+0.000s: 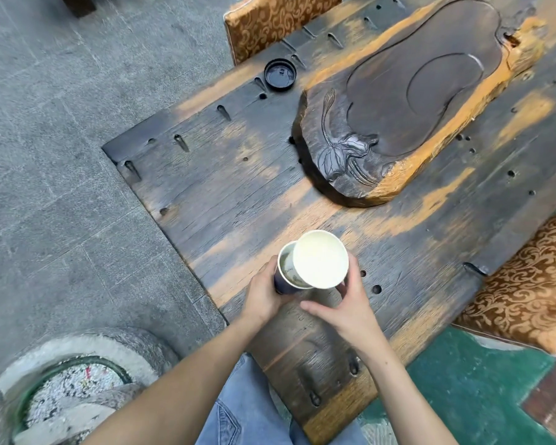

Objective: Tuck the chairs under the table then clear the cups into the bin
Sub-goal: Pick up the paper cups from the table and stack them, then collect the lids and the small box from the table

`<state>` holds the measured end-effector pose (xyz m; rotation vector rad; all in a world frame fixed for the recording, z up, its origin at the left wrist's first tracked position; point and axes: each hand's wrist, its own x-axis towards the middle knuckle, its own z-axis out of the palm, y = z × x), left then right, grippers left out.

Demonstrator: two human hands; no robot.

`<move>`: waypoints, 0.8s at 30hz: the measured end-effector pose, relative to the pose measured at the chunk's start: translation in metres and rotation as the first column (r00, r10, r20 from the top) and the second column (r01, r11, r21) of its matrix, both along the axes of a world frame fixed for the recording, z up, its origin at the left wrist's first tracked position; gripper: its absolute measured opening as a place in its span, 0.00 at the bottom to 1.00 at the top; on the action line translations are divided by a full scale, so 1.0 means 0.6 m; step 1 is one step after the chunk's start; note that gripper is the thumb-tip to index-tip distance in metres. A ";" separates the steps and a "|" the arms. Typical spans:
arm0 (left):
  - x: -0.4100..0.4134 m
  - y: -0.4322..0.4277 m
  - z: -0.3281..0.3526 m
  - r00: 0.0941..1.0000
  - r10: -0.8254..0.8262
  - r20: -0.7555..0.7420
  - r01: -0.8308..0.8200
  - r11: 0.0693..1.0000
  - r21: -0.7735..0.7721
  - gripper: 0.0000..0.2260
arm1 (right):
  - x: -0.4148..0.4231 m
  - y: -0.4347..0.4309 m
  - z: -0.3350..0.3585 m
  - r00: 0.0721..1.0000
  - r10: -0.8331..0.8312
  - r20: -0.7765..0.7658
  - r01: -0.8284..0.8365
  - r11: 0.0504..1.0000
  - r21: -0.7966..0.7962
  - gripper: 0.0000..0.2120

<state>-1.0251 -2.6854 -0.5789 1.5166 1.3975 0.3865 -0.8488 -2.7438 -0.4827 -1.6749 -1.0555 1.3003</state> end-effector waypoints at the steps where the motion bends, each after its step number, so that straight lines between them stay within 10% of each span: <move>1: -0.001 0.002 0.000 1.000 -0.007 -0.009 0.007 1.000 -0.005 0.42 | 0.004 -0.001 0.003 0.999 0.024 -0.026 -0.024 1.000 0.004 0.53; 6: -0.013 0.016 0.004 0.998 -0.003 -0.070 0.002 1.000 -0.010 0.39 | 0.003 0.013 0.040 0.981 -0.083 -0.175 0.089 0.996 0.028 0.40; 13: -0.046 0.039 0.045 0.987 -0.123 -0.103 0.132 0.988 0.080 0.31 | -0.030 0.081 0.030 0.866 0.160 0.474 -0.032 0.963 -0.266 0.13; 20: -0.123 0.086 0.126 0.867 -0.468 -0.171 0.478 0.878 0.015 0.40 | -0.049 0.087 0.043 0.907 0.145 0.396 -0.018 0.952 -0.307 0.11; 24: -0.171 0.093 0.172 0.916 -0.352 0.194 0.373 0.924 -0.084 0.25 | -0.061 0.077 0.065 0.972 0.020 0.236 0.058 0.947 -0.316 0.12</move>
